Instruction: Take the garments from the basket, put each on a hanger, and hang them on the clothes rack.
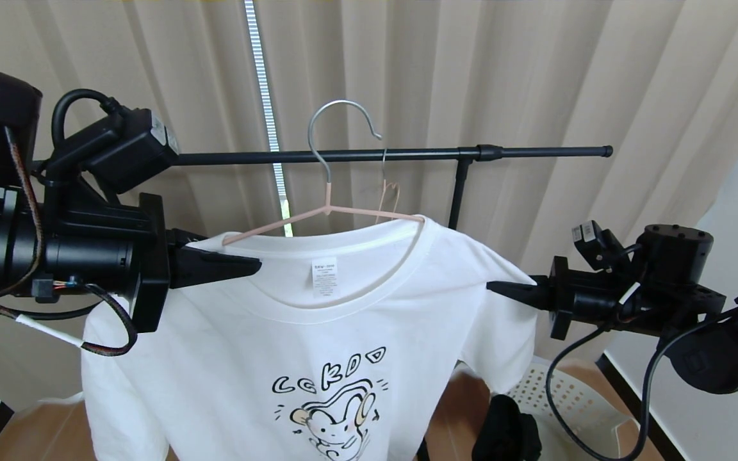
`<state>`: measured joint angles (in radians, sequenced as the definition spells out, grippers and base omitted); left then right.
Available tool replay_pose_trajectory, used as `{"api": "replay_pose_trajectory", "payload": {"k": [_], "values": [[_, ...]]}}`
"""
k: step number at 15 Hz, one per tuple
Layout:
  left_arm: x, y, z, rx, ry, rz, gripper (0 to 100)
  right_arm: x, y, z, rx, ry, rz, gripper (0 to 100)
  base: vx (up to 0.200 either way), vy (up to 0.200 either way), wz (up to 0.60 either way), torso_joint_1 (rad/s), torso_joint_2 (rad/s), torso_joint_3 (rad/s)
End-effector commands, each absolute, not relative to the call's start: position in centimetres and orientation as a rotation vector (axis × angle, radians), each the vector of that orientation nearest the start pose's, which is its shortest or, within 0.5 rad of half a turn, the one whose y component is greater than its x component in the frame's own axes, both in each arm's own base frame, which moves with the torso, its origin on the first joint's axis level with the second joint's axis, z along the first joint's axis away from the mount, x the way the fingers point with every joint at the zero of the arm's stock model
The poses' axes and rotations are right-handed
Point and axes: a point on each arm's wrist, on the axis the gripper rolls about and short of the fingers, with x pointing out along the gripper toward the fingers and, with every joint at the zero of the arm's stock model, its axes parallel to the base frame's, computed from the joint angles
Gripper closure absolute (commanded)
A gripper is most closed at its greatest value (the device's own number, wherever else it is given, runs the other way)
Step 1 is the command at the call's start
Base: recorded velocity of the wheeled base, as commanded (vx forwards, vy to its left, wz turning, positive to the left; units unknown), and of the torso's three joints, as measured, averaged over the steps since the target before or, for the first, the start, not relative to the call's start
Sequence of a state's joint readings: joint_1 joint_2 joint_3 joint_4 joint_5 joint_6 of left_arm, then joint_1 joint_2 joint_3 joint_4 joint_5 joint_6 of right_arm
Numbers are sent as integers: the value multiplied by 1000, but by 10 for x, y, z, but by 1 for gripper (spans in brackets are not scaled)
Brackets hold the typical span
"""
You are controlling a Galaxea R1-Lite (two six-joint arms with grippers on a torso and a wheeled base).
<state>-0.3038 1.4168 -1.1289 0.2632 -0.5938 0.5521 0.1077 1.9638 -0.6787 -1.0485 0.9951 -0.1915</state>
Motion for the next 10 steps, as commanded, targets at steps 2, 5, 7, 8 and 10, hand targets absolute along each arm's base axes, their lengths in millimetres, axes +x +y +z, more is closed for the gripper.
{"api": "replay_pose_trajectory", "payload": {"k": [2, 5, 7, 8, 10], "values": [[214, -78, 267, 417, 311, -994, 100, 321, 55, 110, -64, 120, 1117, 100, 0, 0, 0, 0, 0, 0], [214, -77, 265, 415, 321, -990, 100, 316, 56, 108, -61, 128, 1122, 0, 0, 0, 0, 0, 0, 0], [214, -74, 260, 397, 346, -978, 100, 316, 56, 109, -61, 125, 1125, 0, 0, 0, 0, 0, 0, 0], [215, -69, 258, 385, 359, -955, 100, 315, 56, 111, -65, 120, 1123, 0, 0, 0, 0, 0, 0, 0], [218, -58, 255, 370, 380, -908, 100, 315, 56, 114, -69, 111, 1123, 0, 0, 0, 0, 0, 0, 0]]}}
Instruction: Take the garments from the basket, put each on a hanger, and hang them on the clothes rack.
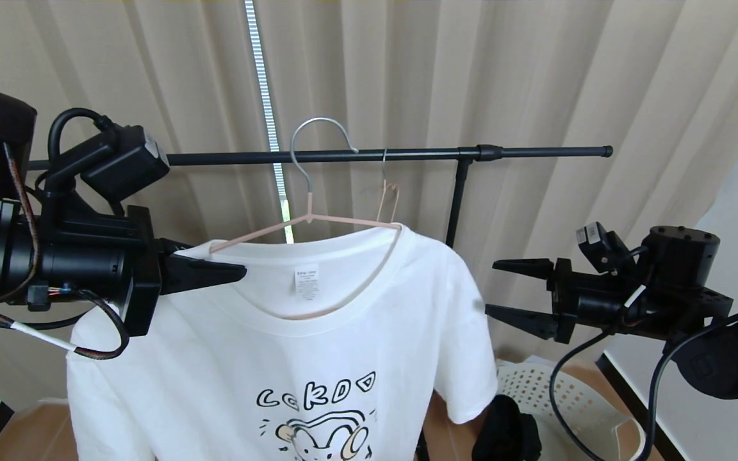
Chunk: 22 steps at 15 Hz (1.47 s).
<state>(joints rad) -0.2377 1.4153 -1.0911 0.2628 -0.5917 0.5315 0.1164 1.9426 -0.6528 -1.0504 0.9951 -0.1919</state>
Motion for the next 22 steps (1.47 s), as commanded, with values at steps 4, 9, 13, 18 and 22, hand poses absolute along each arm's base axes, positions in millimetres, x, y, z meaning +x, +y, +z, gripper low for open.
{"api": "replay_pose_trajectory", "payload": {"k": [4, 9, 13, 18, 22], "values": [[217, -44, 251, 353, 399, -850, 100, 317, 61, 117, -88, 109, 1039, 0, 0, 0, 0, 0, 0, 0], [220, -31, 242, 330, 443, -798, 100, 315, 73, 125, -99, 102, 973, 0, 0, 0, 0, 0, 0, 0], [231, -31, 227, 345, 527, -739, 100, 313, 74, 128, -96, 99, 975, 0, 0, 0, 0, 0, 0, 0], [246, -42, 202, 381, 648, -706, 100, 314, 75, 124, -94, 112, 967, 0, 0, 0, 0, 0, 0, 0], [256, -44, 185, 384, 722, -698, 100, 313, 79, 123, -95, 114, 979, 0, 0, 0, 0, 0, 0, 0]]}}
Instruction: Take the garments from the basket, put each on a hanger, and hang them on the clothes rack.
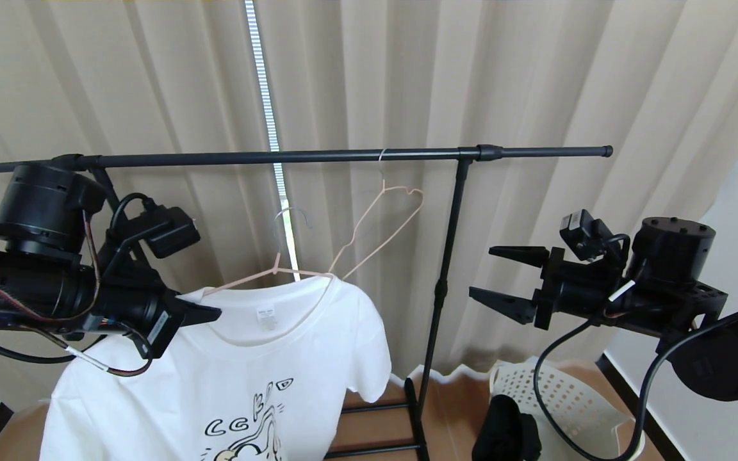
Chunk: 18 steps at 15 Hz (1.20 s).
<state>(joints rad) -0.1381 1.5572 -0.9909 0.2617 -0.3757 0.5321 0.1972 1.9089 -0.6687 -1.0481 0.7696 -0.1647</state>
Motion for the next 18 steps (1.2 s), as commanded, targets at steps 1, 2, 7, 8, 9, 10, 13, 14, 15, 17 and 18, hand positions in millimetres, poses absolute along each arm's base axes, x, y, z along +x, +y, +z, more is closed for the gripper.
{"api": "replay_pose_trajectory", "payload": {"k": [1, 2, 7, 8, 9, 10, 13, 14, 15, 17, 18], "values": [[258, -44, 179, 383, 745, -694, 100, 313, 79, 123, -95, 114, 979, 0, 0, 0, 0, 0, 0, 0], [261, -44, 175, 386, 759, -685, 100, 313, 79, 123, -95, 114, 979, 0, 0, 0, 0, 0, 0, 0], [274, -42, 149, 396, 773, -597, 100, 313, 79, 122, -93, 118, 979, 0, 0, 0, 0, 0, 0, 0], [274, -42, 147, 398, 775, -591, 100, 313, 79, 122, -93, 118, 979, 0, 0, 0, 0, 0, 0, 0], [277, -41, 141, 399, 780, -581, 100, 313, 79, 122, -93, 118, 979, 0, 0, 0, 0, 0, 0, 0], [279, -39, 137, 397, 783, -575, 100, 313, 79, 122, -93, 116, 979, 0, 0, 0, 0, 0, 0, 0], [286, -33, 128, 384, 795, -554, 100, 313, 79, 122, -93, 116, 979, 0, 0, 0, 0, 0, 0, 0], [287, -31, 126, 380, 803, -547, 100, 313, 79, 122, -93, 116, 979, 0, 0, 0, 0, 0, 0, 0], [289, -29, 125, 377, 802, -541, 100, 313, 79, 123, -93, 115, 978, 0, 0, 0, 0, 0, 0, 0], [297, -28, 123, 343, 773, -508, 100, 313, 79, 123, -93, 115, 978, 0, 0, 0, 0, 0, 0, 0], [302, -28, 123, 316, 746, -481, 100, 313, 79, 123, -93, 115, 978, 0, 0, 0, 0, 0, 0, 0]]}}
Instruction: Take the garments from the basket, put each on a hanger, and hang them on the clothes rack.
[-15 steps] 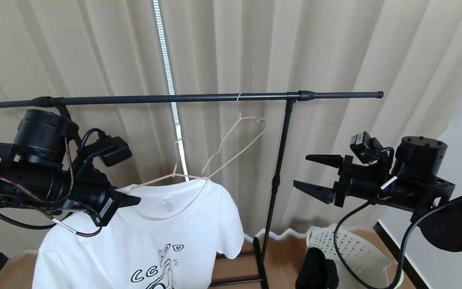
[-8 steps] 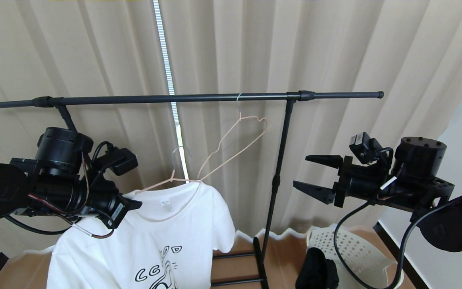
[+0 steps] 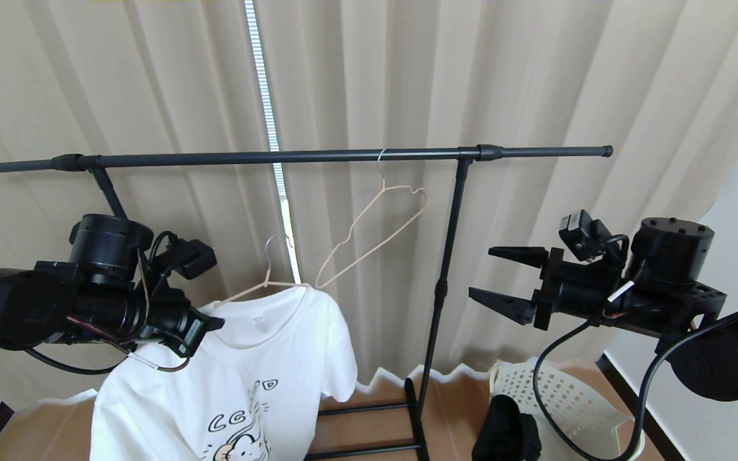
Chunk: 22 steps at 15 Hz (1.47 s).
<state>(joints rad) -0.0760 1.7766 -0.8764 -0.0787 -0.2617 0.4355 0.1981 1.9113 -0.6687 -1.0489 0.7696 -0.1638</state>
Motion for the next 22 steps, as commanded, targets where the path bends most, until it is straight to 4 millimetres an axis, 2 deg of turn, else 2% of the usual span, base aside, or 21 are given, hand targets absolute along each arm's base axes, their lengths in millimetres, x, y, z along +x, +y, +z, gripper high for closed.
{"api": "replay_pose_trajectory", "payload": {"k": [1, 8, 11, 16, 22], "values": [[306, -30, 125, 290, 719, -455, 100, 313, 79, 123, -94, 115, 979, 0, 0, 0, 0, 0, 0, 0], [348, -47, 154, 99, 561, -386, 100, 313, 79, 124, -95, 110, 978, 0, 0, 0, 0, 0, 0, 0], [368, -57, 156, 79, 458, -374, 100, 313, 79, 125, -95, 109, 977, 0, 0, 0, 0, 0, 0, 0], [403, -69, 160, 29, 398, -294, 100, 312, 79, 125, -98, 105, 977, 0, 0, 0, 0, 0, 0, 0], [417, -71, 153, -1, 400, -289, 100, 313, 79, 125, -97, 106, 977, 0, 0, 0, 0, 0, 0, 0]]}}
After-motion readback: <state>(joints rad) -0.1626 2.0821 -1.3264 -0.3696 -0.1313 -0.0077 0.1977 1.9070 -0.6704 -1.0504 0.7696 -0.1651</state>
